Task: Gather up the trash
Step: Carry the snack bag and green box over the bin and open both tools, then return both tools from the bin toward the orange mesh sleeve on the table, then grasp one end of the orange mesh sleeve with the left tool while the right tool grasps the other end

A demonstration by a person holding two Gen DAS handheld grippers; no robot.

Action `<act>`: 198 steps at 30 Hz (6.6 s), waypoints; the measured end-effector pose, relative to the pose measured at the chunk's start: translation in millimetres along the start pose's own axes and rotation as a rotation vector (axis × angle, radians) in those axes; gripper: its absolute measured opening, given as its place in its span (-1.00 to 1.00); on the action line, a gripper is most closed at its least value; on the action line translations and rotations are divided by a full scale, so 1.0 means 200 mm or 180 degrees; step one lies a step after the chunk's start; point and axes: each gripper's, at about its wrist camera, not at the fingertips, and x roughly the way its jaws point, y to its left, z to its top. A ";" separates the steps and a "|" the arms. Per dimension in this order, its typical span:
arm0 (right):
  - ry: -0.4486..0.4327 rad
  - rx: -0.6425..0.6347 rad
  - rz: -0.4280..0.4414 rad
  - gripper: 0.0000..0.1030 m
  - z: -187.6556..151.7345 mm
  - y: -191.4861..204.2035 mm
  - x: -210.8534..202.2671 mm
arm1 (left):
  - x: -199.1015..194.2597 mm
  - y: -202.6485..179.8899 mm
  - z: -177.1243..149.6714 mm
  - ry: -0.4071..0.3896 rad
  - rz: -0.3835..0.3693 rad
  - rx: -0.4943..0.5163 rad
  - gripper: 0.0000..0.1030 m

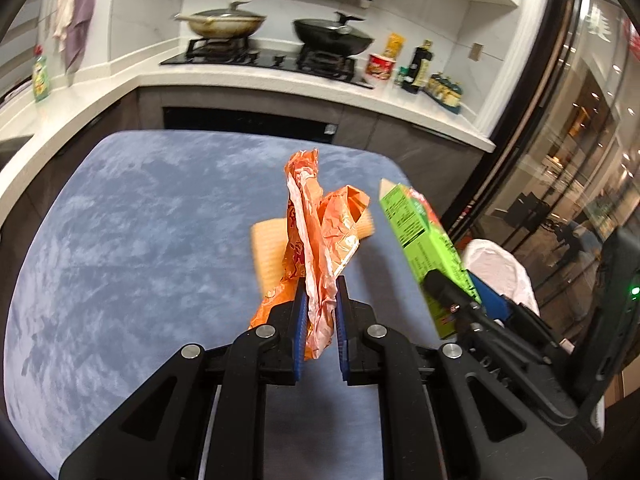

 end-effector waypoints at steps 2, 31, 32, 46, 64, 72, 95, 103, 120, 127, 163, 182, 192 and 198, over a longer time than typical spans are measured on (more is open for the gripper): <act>-0.0093 0.0049 -0.0032 -0.22 0.03 -0.06 -0.07 | -0.01 -0.10 0.01 -0.0036 -0.0051 0.0087 -0.76; -0.0552 0.0891 -0.0819 -0.22 -0.07 -1.17 -0.70 | 0.11 -1.23 -0.13 0.0084 -0.0648 0.0915 -0.76; -0.0545 0.0907 -0.0825 -0.22 -0.08 -1.18 -0.70 | 0.12 -1.26 -0.13 0.0100 -0.0655 0.0933 -0.76; -0.0490 0.1070 -0.0840 -0.21 -0.15 -1.33 -0.70 | 0.21 -1.42 -0.17 0.0233 -0.0656 0.1045 -0.76; -0.0387 0.1148 -0.0838 -0.21 -0.15 -1.42 -0.62 | 0.40 -1.55 -0.15 0.0314 -0.0608 0.1113 -0.66; -0.0305 0.1140 -0.0822 -0.21 -0.13 -1.44 -0.53 | 0.48 -1.50 -0.10 0.0321 -0.0545 0.0990 -0.39; -0.0159 0.1158 -0.0772 -0.04 -0.11 -1.38 -0.36 | 0.46 -1.19 -0.07 0.0325 -0.0329 0.0621 0.00; -0.0183 0.1075 -0.0749 0.08 -0.08 -1.29 -0.36 | 0.43 -1.08 -0.05 0.0273 -0.0265 0.0512 0.07; -0.0141 0.0810 -0.0615 0.12 -0.02 -0.96 -0.26 | 0.33 -0.70 -0.01 0.0107 -0.0016 0.0215 0.28; -0.0088 0.0692 -0.0544 0.13 0.00 -0.81 -0.18 | 0.32 -0.45 0.00 0.0109 0.0161 0.0000 0.32; 0.0375 0.0210 -0.0300 0.21 0.01 -0.19 0.34 | 0.64 0.23 -0.13 0.0660 0.0485 -0.0522 0.04; 0.0541 0.0150 -0.0146 0.21 0.09 -0.01 0.73 | 0.49 0.58 -0.05 0.0438 0.0501 -0.0839 -0.76; 0.0724 0.0238 -0.0060 0.23 0.05 0.05 0.92 | 0.53 0.69 -0.07 0.0483 0.0484 -0.0968 -0.76; 0.0660 0.0244 -0.0088 0.14 0.08 0.06 0.97 | 0.55 0.69 -0.06 0.0467 0.0466 -0.0954 -0.76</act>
